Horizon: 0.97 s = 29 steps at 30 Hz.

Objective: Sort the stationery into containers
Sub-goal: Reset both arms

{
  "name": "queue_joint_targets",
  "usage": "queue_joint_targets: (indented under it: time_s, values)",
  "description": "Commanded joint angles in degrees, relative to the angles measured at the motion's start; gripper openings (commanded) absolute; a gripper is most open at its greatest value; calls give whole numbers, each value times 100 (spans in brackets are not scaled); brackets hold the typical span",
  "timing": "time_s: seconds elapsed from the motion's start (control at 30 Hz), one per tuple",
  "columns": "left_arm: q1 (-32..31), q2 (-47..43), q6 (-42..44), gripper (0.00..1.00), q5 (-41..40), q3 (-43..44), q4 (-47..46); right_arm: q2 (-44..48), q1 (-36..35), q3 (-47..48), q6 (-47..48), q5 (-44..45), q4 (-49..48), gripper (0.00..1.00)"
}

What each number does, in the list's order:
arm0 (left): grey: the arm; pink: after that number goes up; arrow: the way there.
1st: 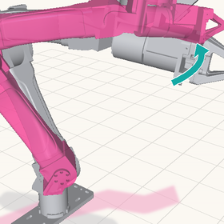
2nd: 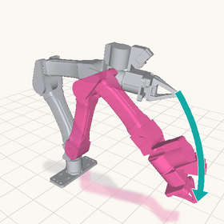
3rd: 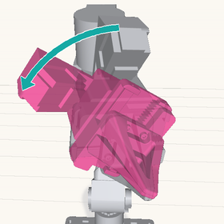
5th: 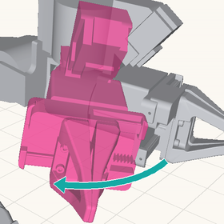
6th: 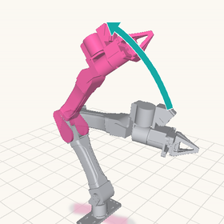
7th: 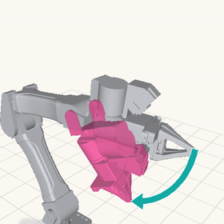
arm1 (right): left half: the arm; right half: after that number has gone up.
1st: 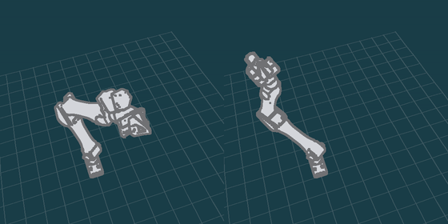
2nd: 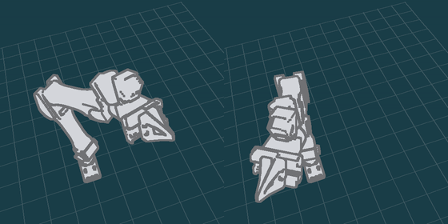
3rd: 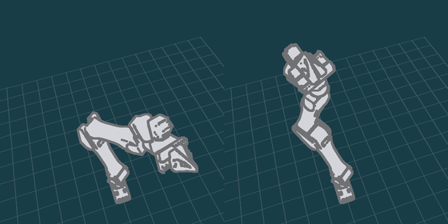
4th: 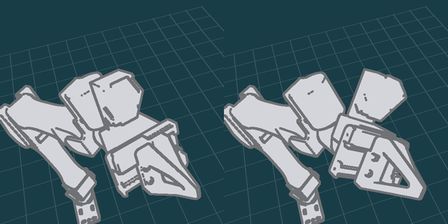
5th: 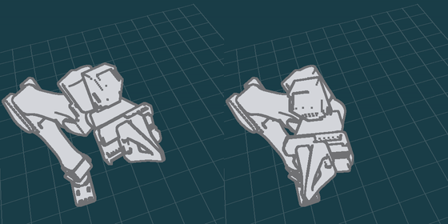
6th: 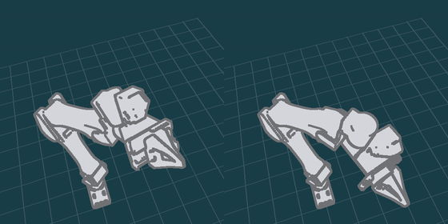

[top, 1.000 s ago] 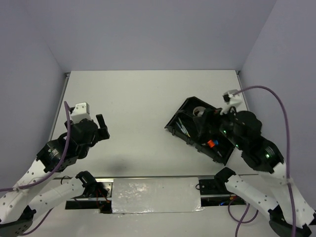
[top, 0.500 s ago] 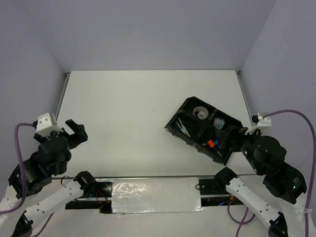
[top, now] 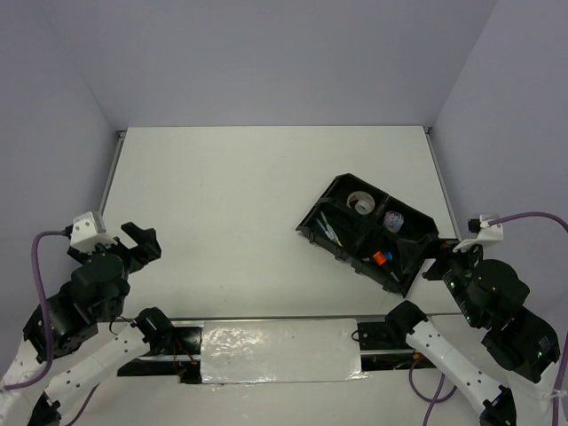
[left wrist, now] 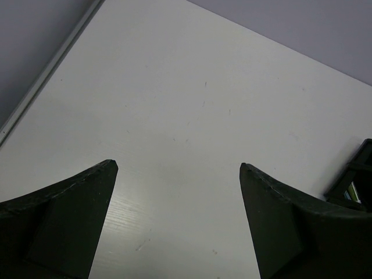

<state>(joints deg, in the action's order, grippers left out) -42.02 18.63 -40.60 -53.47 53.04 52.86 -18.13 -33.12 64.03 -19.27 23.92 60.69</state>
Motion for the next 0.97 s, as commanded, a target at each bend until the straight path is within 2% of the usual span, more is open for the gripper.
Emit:
queue_joint_targets:
  time_s: [0.0, 0.93]
  values:
    - [18, 219, 61, 99, 126, -4, -224, 11, -36, -31, -16, 130, 31, 100]
    - [10, 246, 166, 99, 285, -74, -329, -6, -36, -5, -95, 139, 93, 100]
